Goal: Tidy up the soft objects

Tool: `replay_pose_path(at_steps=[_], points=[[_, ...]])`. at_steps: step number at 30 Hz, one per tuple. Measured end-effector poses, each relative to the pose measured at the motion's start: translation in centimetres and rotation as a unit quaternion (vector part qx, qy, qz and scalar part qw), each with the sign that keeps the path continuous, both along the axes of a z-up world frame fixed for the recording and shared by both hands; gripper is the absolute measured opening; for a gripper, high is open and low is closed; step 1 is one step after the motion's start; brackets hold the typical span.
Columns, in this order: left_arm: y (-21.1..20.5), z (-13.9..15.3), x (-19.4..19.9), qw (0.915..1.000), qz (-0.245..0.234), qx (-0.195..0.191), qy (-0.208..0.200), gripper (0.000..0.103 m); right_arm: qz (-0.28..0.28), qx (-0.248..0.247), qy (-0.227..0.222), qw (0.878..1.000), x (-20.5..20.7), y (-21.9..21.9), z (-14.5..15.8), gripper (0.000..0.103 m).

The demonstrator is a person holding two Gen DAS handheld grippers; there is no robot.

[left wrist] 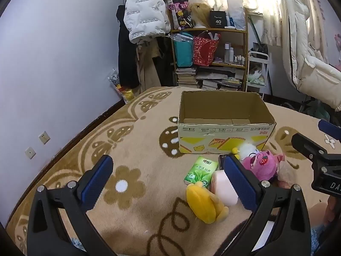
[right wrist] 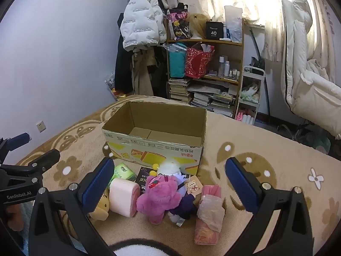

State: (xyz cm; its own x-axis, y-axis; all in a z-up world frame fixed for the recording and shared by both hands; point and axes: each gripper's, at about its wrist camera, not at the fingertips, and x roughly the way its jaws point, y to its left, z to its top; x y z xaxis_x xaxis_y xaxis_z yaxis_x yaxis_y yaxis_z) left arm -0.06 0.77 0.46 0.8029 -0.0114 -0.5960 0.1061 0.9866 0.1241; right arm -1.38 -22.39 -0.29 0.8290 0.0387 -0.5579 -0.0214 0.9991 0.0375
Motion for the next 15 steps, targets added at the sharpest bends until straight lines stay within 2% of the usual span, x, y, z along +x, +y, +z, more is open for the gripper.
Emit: replay_pose_path(at_steps=[15], points=[[0.32,-0.19,0.03,1.0,0.0,-0.003,-0.002,0.103,-0.005,0.011,0.002,1.0,-0.03,-0.56,-0.15,0.103]])
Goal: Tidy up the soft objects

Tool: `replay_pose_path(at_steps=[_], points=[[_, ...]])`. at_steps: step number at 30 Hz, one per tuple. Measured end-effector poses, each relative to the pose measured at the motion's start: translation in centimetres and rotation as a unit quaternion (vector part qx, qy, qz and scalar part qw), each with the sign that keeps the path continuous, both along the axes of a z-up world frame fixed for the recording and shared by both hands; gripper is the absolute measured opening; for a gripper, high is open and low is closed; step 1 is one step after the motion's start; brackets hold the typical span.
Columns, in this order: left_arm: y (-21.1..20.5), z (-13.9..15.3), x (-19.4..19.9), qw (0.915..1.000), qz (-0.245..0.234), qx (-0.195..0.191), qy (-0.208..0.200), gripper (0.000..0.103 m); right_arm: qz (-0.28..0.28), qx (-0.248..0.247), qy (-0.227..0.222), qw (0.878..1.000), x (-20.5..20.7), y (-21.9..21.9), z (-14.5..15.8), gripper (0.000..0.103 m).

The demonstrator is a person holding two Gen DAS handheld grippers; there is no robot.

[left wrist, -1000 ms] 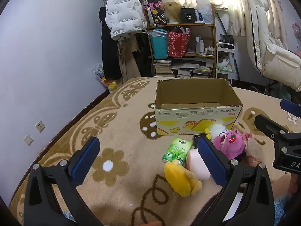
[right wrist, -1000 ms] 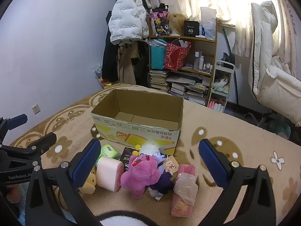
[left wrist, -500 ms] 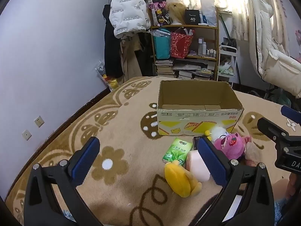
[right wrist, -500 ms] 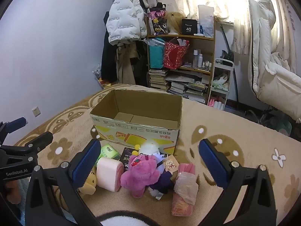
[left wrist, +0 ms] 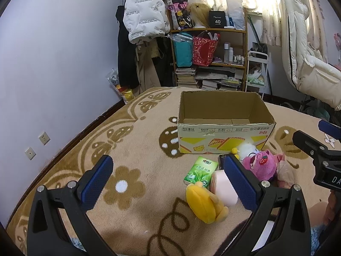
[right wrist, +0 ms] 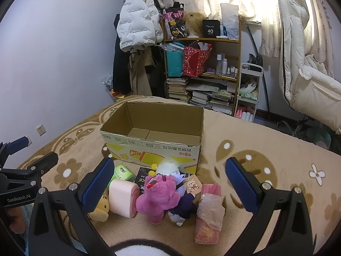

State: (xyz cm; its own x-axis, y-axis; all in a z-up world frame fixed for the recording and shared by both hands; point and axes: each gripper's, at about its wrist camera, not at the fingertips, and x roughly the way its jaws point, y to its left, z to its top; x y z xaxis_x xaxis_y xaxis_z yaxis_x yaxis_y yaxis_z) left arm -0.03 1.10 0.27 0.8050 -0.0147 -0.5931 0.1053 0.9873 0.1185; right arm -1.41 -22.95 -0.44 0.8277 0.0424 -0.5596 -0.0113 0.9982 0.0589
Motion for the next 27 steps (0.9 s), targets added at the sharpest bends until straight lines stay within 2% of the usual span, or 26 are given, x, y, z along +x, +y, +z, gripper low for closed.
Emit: replay_pose_path(at_steps=[27], points=[[-0.13,-0.35,-0.02,1.0,0.0,0.004,0.001,0.103,-0.001,0.005,0.003,1.0,0.08,-0.14,0.07,0.103]])
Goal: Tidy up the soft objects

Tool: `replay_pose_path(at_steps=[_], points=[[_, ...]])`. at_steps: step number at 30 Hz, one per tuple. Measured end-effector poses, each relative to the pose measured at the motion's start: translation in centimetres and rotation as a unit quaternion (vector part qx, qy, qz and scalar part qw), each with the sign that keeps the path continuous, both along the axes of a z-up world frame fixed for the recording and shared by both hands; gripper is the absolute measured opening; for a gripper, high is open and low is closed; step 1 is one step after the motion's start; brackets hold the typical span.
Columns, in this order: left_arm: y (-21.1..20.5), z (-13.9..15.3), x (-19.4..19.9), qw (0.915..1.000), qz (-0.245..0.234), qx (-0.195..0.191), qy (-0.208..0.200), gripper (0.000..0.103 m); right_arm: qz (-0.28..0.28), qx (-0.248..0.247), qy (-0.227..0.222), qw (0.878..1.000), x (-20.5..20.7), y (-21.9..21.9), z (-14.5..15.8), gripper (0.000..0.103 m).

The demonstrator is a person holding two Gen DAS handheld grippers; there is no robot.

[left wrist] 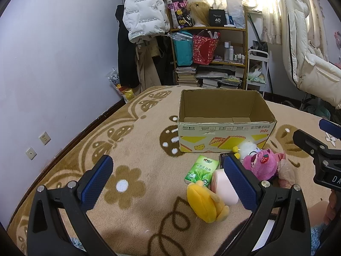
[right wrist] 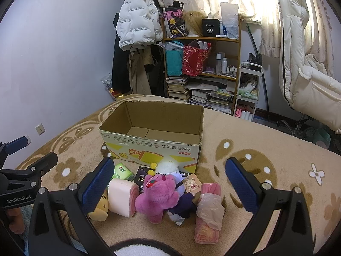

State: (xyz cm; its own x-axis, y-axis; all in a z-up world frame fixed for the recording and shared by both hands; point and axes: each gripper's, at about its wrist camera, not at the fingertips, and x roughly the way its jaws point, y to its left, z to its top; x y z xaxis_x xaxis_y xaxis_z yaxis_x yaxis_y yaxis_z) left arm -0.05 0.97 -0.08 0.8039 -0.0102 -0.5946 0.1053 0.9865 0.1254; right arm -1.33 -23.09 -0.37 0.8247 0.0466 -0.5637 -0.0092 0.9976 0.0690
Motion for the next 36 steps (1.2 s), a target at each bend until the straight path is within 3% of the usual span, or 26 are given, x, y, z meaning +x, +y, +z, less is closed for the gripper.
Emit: replay_pose_path(at_steps=[36], points=[[-0.1,-0.5,-0.11,1.0,0.004,0.002,-0.001,0.103,-0.001,0.0,0.002,1.0,0.25,-0.23,-0.54,0.103]])
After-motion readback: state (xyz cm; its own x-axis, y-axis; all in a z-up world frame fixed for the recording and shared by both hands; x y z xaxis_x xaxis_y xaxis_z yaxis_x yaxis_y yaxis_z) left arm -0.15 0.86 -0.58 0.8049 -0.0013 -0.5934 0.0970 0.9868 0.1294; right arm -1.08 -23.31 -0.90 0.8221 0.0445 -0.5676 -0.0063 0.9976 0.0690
